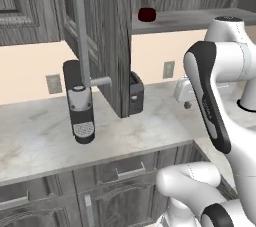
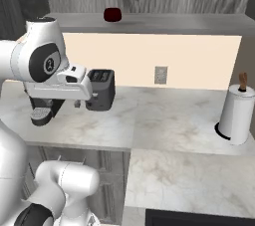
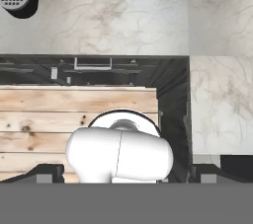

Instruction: There is a tray on the dining counter. Grab the cup, mug, and pitcher and place them on the tray. The pitcher may be placed next to the tray if it cannot fit the tray.

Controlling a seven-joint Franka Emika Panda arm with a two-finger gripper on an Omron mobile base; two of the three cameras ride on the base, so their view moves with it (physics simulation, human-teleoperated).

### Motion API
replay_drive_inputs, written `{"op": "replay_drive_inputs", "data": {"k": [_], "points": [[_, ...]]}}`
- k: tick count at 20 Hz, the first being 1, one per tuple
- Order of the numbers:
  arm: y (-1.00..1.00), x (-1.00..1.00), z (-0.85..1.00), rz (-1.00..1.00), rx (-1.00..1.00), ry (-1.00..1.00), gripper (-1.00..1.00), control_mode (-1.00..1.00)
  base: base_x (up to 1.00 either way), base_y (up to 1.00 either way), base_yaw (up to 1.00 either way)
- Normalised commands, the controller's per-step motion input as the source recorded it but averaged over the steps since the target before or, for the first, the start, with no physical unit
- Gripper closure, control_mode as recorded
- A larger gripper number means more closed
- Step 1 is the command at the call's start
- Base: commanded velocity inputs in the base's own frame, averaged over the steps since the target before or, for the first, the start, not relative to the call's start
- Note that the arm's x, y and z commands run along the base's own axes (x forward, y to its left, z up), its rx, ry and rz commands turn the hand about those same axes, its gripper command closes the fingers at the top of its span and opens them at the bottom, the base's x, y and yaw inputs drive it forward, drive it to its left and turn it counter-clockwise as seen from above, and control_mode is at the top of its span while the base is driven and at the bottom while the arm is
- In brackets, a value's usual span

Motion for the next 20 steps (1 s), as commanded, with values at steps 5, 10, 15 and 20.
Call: {"op": "replay_drive_inputs", "data": {"k": [5, 10, 15, 20], "points": [[0.0, 0.0, 0.0, 0.0, 0.0, 0.0, -1.0, 1.0, 0.24, -0.73, 0.14], [0.0, 0.0, 0.0, 0.0, 0.0, 0.0, -1.0, 1.0, 0.32, -0.27, 0.05], [0.0, 0.0, 0.0, 0.0, 0.0, 0.0, -1.0, 1.0, 0.67, -0.1, 0.0], [0.0, 0.0, 0.0, 0.0, 0.0, 0.0, -1.0, 1.0, 0.68, -0.06, 0.0]]}}
